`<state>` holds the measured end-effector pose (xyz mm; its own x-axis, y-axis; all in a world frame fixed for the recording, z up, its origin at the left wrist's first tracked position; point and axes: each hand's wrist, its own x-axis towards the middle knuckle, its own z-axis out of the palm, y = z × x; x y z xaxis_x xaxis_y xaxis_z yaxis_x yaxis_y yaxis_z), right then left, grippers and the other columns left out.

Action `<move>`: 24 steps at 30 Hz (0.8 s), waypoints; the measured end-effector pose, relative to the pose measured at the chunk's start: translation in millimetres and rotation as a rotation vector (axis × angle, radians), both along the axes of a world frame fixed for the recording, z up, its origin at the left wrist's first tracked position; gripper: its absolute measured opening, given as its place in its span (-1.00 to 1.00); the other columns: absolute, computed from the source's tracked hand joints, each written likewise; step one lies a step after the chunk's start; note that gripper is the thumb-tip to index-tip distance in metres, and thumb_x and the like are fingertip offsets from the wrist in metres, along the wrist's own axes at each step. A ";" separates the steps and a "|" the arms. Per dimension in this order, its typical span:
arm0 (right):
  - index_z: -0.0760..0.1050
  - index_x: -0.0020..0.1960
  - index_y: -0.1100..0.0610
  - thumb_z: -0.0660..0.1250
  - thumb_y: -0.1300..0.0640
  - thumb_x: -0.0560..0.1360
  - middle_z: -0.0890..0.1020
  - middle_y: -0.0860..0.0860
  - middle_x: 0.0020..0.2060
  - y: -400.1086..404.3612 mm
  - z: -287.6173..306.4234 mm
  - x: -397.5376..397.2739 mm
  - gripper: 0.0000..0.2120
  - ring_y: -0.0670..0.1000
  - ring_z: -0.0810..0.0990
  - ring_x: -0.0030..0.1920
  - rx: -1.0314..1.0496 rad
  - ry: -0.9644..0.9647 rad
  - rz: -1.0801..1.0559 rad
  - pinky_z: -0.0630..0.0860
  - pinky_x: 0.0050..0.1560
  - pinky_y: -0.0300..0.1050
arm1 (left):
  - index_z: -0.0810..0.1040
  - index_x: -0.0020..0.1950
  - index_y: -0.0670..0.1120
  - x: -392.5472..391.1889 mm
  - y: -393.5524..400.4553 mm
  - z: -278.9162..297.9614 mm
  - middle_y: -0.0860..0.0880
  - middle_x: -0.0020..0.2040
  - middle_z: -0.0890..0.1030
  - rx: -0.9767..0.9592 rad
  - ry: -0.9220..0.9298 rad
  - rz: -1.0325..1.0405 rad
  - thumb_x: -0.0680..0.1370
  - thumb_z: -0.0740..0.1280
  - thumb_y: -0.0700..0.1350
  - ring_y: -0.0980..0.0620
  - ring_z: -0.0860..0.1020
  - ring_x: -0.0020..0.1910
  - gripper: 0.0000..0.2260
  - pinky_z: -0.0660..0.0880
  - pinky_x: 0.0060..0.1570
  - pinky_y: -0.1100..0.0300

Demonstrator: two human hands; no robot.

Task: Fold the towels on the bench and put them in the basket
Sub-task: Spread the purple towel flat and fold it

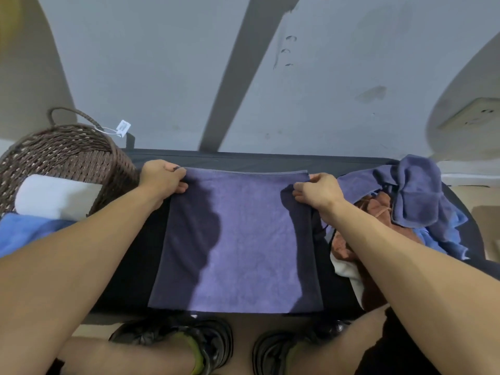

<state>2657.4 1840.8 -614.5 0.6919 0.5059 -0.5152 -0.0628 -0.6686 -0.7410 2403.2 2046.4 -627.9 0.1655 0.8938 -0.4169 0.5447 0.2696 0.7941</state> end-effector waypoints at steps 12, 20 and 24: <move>0.53 0.04 0.09 0.33 0.21 0.47 0.52 0.01 0.00 -42.1 32.7 -44.0 -0.85 0.03 0.53 -0.05 0.112 -0.519 0.545 0.44 0.03 -0.14 | 0.50 0.29 -0.12 -45.9 -89.5 27.8 -0.13 0.26 0.41 0.510 0.463 -0.647 0.43 0.45 -0.17 -0.14 0.47 0.20 -0.57 0.45 0.27 -0.10; 0.40 0.30 0.02 0.44 -0.01 0.43 0.38 0.00 0.07 -97.9 19.9 -90.8 -0.52 0.11 0.49 0.12 -0.170 -0.439 1.077 0.46 0.11 -0.10 | 0.50 0.13 0.07 -92.4 -163.0 35.5 0.11 0.04 0.42 0.319 0.543 -1.162 0.46 0.39 0.09 0.10 0.44 0.06 -0.72 0.42 0.15 0.18; 0.34 0.27 0.02 0.49 -0.12 0.35 0.47 0.06 0.16 -123.4 28.7 -83.4 -0.41 0.16 0.53 0.16 -0.399 -0.569 0.921 0.50 0.10 0.03 | 0.41 0.03 0.06 -115.0 -161.9 36.7 0.08 0.00 0.39 0.230 0.730 -1.131 0.40 0.44 0.11 0.07 0.44 -0.03 -0.67 0.41 -0.02 0.18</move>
<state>2574.0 1717.5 -585.8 0.3286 0.8107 -0.4846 0.8459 -0.4808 -0.2309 2288.2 1884.5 -591.2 0.6544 0.4791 -0.5850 0.6886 -0.6972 0.1992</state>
